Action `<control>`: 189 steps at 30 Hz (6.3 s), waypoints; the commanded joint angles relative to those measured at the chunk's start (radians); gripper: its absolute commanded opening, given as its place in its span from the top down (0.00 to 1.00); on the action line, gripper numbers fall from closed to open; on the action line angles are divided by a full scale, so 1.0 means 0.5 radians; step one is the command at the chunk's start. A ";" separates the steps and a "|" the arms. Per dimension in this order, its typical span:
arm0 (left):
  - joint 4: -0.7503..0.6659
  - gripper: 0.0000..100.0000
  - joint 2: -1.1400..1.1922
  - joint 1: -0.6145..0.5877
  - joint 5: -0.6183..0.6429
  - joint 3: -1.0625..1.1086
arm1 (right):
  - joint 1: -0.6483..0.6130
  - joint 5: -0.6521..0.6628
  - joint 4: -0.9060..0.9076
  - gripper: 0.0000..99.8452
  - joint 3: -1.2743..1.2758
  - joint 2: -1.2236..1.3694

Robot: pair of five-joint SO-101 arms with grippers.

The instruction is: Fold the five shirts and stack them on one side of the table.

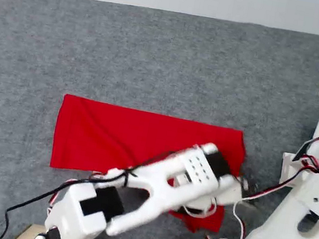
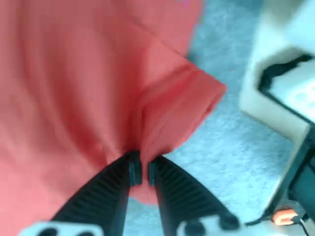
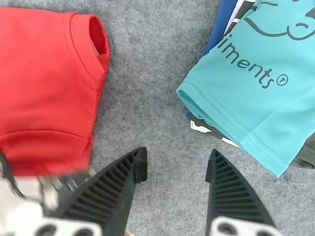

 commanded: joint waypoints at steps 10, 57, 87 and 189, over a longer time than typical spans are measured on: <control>-0.068 0.99 -0.018 -0.178 -0.064 -0.109 | 0.011 -0.012 0.075 0.79 0.138 -0.057; -0.261 0.85 0.239 -0.967 -0.074 -0.649 | -0.186 -0.021 0.075 0.79 0.138 -0.060; -0.123 0.97 0.423 -1.203 -0.212 -0.692 | -0.741 -0.015 -0.382 0.79 0.565 -0.044; -0.325 0.99 -2.087 -2.406 0.319 0.919 | -1.020 -0.276 -1.379 0.99 0.868 1.033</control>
